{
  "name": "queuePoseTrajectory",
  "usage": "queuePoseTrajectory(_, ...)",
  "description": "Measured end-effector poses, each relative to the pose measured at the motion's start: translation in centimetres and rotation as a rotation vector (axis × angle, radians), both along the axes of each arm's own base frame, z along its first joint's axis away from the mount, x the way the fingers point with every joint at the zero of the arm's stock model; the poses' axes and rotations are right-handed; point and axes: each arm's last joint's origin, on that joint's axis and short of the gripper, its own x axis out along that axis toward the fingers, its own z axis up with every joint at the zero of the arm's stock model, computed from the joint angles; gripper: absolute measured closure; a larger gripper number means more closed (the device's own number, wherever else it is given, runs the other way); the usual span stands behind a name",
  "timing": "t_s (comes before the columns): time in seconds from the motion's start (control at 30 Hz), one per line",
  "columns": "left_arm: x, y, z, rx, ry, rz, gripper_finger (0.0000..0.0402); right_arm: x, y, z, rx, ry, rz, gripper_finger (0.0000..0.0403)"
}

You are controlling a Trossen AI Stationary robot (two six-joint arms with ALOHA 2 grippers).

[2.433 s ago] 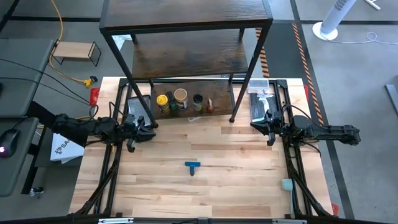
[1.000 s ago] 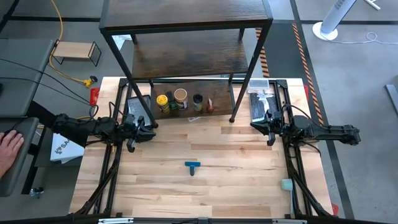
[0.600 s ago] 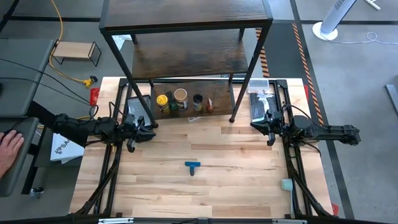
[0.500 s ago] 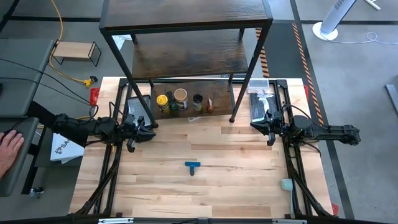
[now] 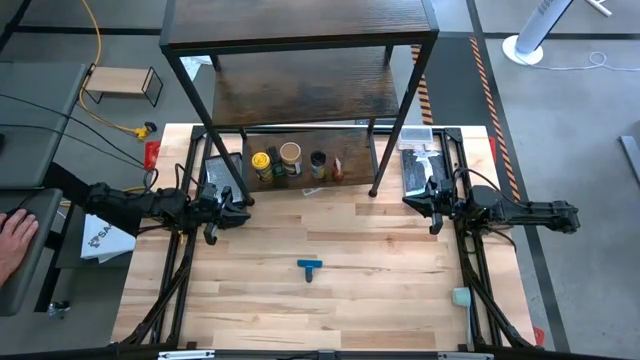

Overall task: Shelf spices
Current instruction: Return to Home Position

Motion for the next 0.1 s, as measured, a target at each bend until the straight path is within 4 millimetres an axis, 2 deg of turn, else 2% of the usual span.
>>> queuePoseTrajectory(0.1,0.0,0.0,0.0,0.0,0.0,0.0,0.04,0.0,0.0,0.0,0.0,0.0,0.0,0.0402)
